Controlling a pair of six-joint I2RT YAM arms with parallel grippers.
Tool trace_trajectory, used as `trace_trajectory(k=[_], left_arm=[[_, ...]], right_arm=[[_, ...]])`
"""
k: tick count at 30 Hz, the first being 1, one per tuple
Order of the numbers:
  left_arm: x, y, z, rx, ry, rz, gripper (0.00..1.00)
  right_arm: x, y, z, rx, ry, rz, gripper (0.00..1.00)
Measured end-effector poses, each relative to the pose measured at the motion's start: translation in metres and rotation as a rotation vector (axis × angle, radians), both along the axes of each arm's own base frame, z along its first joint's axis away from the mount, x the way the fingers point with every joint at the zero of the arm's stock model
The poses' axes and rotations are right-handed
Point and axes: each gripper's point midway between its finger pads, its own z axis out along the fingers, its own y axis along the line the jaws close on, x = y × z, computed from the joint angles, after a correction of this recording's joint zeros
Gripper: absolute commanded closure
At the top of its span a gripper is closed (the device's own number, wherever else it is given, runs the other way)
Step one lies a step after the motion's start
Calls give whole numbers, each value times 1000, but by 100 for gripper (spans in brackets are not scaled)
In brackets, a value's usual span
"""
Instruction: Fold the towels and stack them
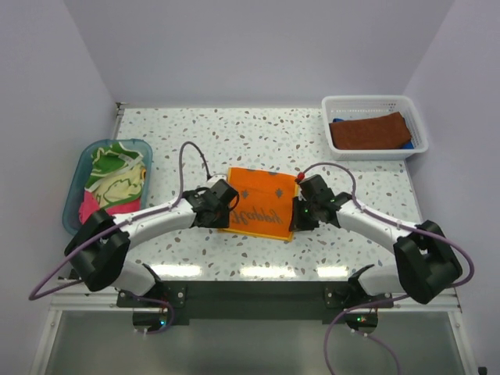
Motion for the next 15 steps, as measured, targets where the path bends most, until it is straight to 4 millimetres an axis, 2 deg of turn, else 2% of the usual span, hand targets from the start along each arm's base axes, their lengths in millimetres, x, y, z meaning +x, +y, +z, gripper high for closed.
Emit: trace_trajectory(k=[8,15], left_arm=[[2,5,-32,90,51,9,54],[14,13,-25,164,16,37,54]], right_arm=[[4,5,-20,-20,29,8,94],[5,4,-26,-32,27,3,96]])
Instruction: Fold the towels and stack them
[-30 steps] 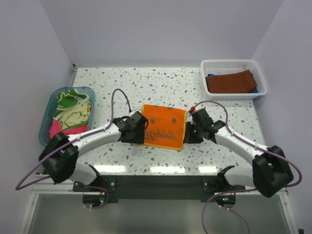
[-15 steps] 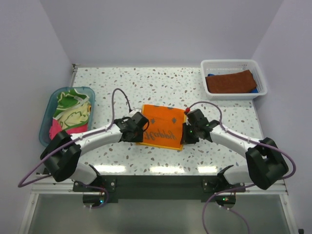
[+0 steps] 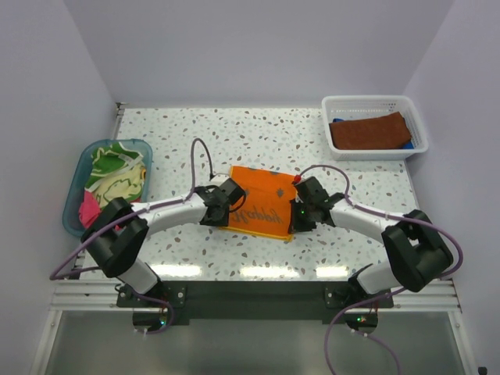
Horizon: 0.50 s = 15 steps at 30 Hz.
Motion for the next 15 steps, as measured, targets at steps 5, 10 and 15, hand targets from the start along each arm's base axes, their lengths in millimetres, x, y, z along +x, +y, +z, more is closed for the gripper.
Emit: trace_trajectory(k=[5,10,15], left_arm=[[0,8,14,12,-34,10,49],[1,8,30,-31,-80,13,49],[1,3,23,-50,-69,13,50]], right_arm=[[1,-2,-1,-12,-8,-4,97],[1,-2,-1,-13,-8,-5,97],[1,-2,-1,-12,-9,-5,97]])
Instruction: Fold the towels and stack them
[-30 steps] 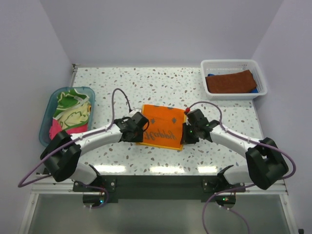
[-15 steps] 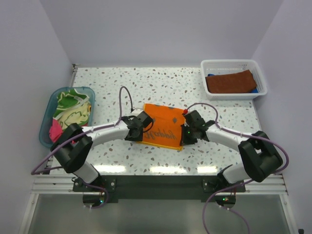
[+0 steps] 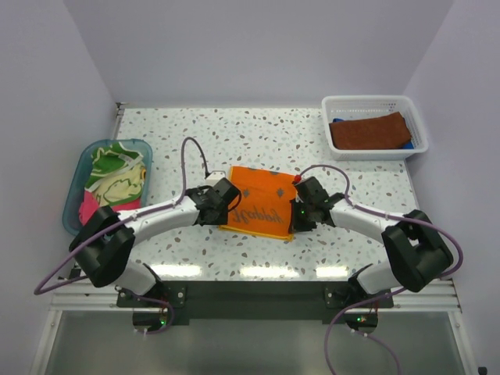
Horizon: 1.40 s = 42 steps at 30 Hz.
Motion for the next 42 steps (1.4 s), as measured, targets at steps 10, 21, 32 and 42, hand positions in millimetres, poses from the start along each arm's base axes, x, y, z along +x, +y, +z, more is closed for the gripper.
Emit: trace_trajectory(k=[10,21,32,42], left_arm=[[5,-11,-25,37,57,-1,52],[6,-46,-1,-8,3,-67,50],[2,-42,-12,-4,21,-31,65],[0,-40,-29,26,50,-22,63]], right_arm=[[0,0,0,2,-3,0,97],[0,0,0,2,-3,0,97],[0,0,0,3,-3,1,97],[1,1,-1,6,-8,1,97]])
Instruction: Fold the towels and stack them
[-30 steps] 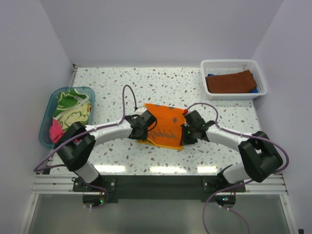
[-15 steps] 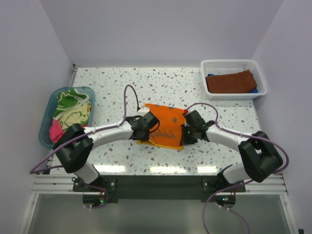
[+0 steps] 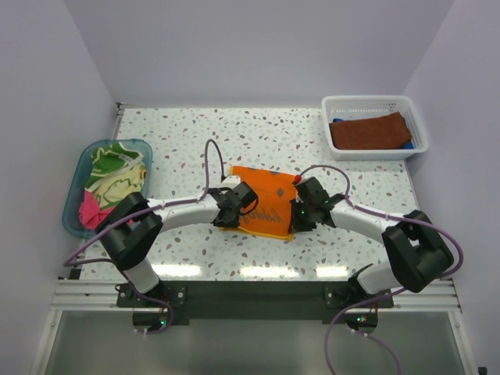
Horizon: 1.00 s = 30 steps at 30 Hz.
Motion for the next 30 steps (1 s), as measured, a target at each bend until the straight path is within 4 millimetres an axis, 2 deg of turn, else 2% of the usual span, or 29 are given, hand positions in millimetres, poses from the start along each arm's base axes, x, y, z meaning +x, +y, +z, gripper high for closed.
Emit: trace_trajectory(k=[3,7,10,15,17,19,22,27,30], left_arm=[[1,1,0,4,-3,2,66],[2,3,0,19,-11,9,80],[2,9,2,51,-13,15,84],[6,18,14,107,-29,28,84],[7,20,17,120,-33,32,79],[6,23,18,135,-31,37,68],[1,29,16,153,-14,44,60],[-9,36,13,162,13,45,56],[-10,36,26,133,-3,45,56]], right_arm=[[0,0,0,1,-1,0,97],[1,1,0,5,-5,1,97],[1,1,0,7,-6,1,97],[2,2,0,10,-11,2,97],[2,2,0,11,-13,2,97],[2,2,0,11,-13,2,97],[2,2,0,12,-13,1,97],[2,2,0,12,-14,1,97],[2,2,0,11,-14,2,97]])
